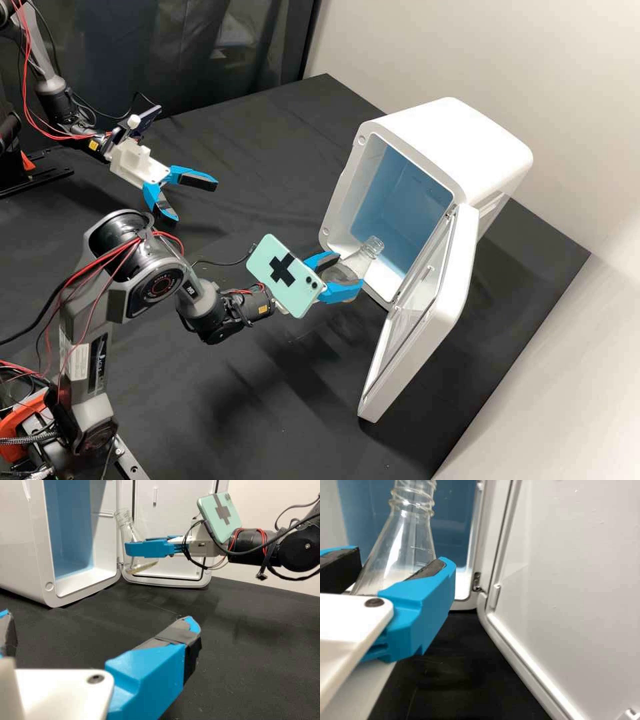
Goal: Place the flask in the incubator
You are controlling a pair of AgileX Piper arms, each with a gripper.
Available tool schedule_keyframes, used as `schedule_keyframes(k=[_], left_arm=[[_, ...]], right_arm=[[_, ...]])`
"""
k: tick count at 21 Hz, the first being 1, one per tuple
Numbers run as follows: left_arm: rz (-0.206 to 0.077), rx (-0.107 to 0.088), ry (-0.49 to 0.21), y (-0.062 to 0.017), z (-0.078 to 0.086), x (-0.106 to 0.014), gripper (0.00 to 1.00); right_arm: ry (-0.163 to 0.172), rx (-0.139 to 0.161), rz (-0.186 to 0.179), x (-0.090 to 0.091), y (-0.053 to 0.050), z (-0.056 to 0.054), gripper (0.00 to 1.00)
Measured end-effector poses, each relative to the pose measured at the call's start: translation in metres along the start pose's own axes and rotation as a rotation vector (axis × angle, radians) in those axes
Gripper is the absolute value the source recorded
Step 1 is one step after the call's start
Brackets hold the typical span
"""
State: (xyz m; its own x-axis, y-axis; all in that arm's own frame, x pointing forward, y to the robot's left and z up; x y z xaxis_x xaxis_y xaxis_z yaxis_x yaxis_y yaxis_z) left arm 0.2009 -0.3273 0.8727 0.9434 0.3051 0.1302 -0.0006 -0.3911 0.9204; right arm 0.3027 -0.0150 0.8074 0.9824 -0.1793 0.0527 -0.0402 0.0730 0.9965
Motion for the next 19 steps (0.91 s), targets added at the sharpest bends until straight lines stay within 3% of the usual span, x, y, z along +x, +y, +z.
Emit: schedule_keyframes(k=[4,6,9,10,12,14,19], left_arm=[[0.000,0.000,0.000,0.0000,0.000,0.000,1.00],[0.000,0.000,0.000,0.0000,0.000,0.000,1.00],[0.004,-0.001,0.010,0.0008,-0.002,-0.001,1.00],[0.004,-0.001,0.011,0.0009,-0.003,-0.001,1.00],[0.005,-0.003,0.019,0.0011,-0.005,-0.001,1.00],[0.002,-0.005,0.020,0.0003,-0.005,-0.001,1.00],[-0.002,-0.014,0.023,-0.0005,-0.006,-0.001,1.00]], right_arm=[[0.004,0.000,-0.017,0.000,-0.006,-0.002,0.00],[-0.007,-0.009,-0.042,0.001,-0.021,-0.004,0.00],[-0.001,-0.106,-0.178,-0.003,-0.065,-0.006,0.00],[0.031,-0.153,-0.197,-0.006,-0.079,-0.008,0.00],[0.084,-0.187,-0.199,-0.011,-0.093,-0.012,0.00],[0.103,-0.216,-0.189,-0.014,-0.098,-0.011,0.00],[0.102,-0.220,-0.180,-0.017,-0.099,-0.007,0.00]])
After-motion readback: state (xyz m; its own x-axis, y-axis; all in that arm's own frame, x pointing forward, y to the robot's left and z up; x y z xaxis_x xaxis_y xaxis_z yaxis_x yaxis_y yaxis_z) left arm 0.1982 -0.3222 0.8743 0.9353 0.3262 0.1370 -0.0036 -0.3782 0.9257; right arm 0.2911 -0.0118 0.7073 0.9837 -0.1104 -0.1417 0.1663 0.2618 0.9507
